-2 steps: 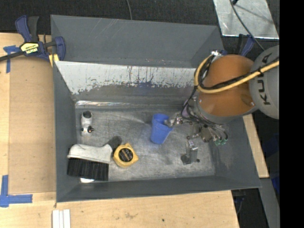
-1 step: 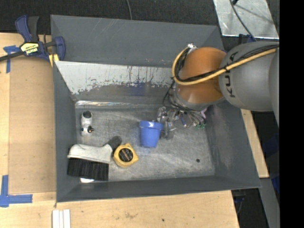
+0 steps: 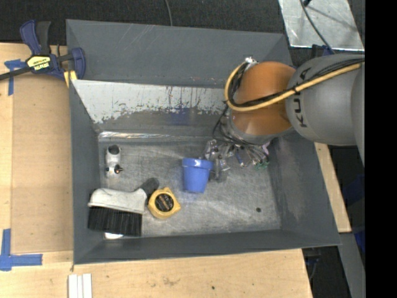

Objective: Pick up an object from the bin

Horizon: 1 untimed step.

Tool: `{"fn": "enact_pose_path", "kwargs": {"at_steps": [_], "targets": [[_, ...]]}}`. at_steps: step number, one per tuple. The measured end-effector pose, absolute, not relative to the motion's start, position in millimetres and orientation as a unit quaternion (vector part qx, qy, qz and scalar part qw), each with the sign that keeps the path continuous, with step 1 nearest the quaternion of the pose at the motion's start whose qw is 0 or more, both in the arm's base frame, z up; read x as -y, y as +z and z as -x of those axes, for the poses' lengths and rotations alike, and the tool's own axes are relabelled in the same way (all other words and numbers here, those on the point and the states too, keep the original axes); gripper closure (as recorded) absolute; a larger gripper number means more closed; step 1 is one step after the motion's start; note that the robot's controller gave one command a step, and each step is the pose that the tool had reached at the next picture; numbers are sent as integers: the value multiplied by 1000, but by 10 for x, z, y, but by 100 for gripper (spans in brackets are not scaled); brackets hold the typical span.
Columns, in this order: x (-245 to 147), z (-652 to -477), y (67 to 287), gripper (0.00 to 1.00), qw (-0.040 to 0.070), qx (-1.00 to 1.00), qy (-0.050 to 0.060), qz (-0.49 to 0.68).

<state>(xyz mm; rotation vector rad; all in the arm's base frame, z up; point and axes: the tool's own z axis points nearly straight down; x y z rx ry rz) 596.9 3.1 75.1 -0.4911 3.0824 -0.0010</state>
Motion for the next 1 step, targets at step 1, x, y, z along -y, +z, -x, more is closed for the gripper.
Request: {"fn": "enact_pose_path", "kwargs": {"at_steps": [1], "targets": [[-161, -5927, 2246, 100, 3, -990, 0, 142]]}}
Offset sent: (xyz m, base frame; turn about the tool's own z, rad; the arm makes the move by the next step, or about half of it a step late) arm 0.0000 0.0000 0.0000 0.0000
